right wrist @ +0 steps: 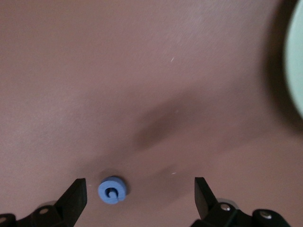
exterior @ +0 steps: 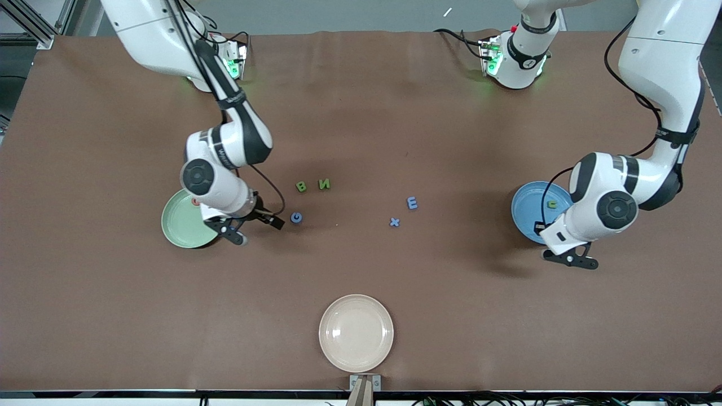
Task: Sort upper and lower case letters into plates
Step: 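Place the b in the blue plate while the right gripper grasps the o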
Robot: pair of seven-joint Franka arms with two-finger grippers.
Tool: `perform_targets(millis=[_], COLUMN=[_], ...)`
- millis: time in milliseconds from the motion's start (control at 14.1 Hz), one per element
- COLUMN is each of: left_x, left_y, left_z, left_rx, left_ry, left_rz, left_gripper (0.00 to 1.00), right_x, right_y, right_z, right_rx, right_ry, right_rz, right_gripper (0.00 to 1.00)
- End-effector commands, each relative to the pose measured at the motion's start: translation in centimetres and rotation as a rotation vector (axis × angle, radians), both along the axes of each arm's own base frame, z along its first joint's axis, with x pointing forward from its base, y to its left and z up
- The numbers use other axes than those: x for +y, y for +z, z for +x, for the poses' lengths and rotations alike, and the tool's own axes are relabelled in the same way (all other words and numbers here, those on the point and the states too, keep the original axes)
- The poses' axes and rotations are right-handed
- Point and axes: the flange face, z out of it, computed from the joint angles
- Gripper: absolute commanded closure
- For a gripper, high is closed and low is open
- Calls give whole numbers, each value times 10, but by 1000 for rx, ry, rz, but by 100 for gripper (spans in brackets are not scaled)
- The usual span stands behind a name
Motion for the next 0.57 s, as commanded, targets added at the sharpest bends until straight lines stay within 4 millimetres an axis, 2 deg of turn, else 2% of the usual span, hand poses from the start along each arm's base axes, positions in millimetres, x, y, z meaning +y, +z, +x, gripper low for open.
perform_targets(millis=[0,213,427,498], left_x=[13,17,17,17], left_y=[-13,-26,-32,-31], left_z=[-7,-11,-12,-11], left_rx=[18,40,40,40], left_ry=[-39,-52,-54,-65], left_rz=[-4,-12,-17,-18], left_gripper=[94,94,91,86], right_x=[23,38,53,58], right_y=[-15,-39,-52,-55], right_z=[-5,-13,-12,-12], right_rx=[-17,-21,-11,-9], right_ry=[-57,-76,-103,-106], right_rz=[-4,-16,-24,-26], right_gripper=[0,2,6,10])
